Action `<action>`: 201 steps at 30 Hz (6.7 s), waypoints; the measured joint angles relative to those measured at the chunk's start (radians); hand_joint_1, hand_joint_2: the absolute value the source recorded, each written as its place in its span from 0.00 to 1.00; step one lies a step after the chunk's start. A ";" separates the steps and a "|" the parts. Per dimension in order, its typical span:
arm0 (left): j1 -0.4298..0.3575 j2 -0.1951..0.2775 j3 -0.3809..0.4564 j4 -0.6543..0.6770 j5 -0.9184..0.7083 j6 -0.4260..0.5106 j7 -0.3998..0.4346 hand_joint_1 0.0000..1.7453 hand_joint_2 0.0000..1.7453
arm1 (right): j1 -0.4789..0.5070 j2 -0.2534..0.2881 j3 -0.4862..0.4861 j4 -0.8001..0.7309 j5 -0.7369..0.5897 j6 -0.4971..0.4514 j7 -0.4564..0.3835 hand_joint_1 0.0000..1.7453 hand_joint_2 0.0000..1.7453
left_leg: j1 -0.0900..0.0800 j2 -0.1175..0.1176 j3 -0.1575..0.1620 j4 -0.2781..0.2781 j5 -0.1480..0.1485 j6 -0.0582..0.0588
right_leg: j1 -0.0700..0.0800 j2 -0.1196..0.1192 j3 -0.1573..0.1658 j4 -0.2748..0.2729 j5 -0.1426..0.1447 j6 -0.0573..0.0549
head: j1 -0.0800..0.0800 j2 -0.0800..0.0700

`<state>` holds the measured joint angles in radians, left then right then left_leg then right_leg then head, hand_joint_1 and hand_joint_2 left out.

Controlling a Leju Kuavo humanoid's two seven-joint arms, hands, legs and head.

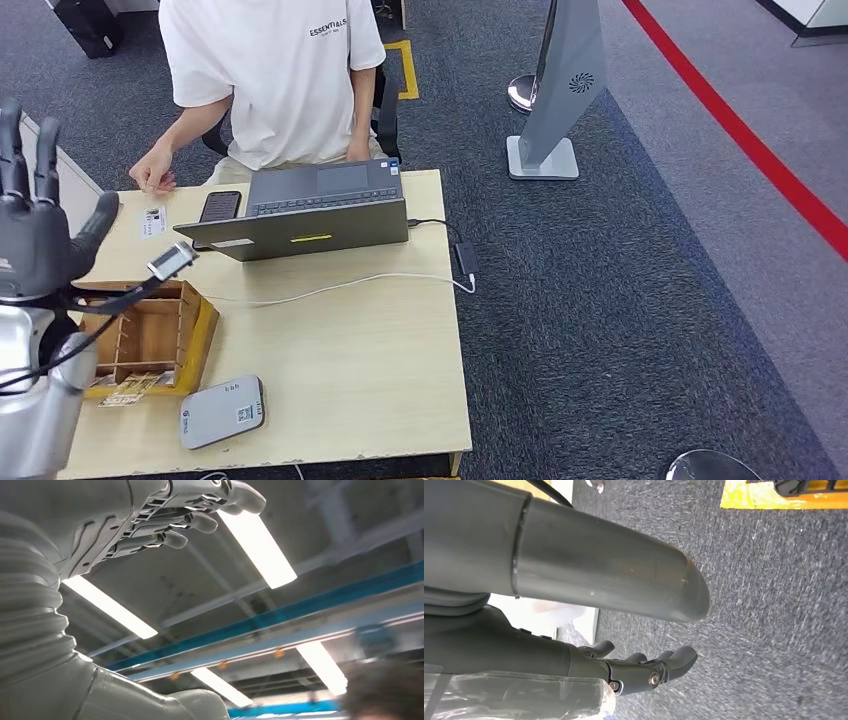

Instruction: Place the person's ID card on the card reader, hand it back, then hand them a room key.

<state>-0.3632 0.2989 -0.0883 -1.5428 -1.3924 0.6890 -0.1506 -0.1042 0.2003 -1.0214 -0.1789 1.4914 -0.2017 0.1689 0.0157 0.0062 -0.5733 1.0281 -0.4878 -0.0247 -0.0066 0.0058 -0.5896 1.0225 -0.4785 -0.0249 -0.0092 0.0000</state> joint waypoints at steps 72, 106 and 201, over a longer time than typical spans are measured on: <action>0.595 -0.160 0.608 0.128 0.046 0.006 -0.544 0.00 1.00 | 0.001 0.002 -0.051 0.002 -0.025 -0.016 0.029 0.00 0.00 | 0.000 -0.002 0.003 0.000 -0.005 0.002 | 0.000 -0.003 0.005 0.000 -0.003 0.004 | 0.000 0.000; 0.520 -0.228 0.579 0.154 -0.007 0.006 -0.547 0.00 1.00 | 0.000 0.002 -0.047 0.002 0.005 -0.002 0.025 0.00 0.00 | 0.000 -0.002 0.003 0.000 -0.005 0.002 | 0.000 -0.003 0.005 0.000 -0.003 0.004 | 0.000 0.000; 0.375 -0.231 0.620 0.405 -0.079 0.012 -0.525 1.00 1.00 | 0.000 0.002 -0.042 0.002 0.021 -0.002 0.020 0.00 0.00 | 0.000 -0.002 0.003 0.000 -0.005 0.002 | 0.000 -0.003 0.005 0.000 -0.003 0.004 | 0.000 0.000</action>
<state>0.0117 0.0679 0.5322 -1.1377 -1.4711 0.7014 -0.6759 -0.1041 0.2026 -1.0632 -0.1774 1.5127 -0.2033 0.1885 0.0154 0.0042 -0.5701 1.0279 -0.4923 -0.0226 -0.0069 0.0029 -0.5850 1.0221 -0.4816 -0.0209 -0.0095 0.0000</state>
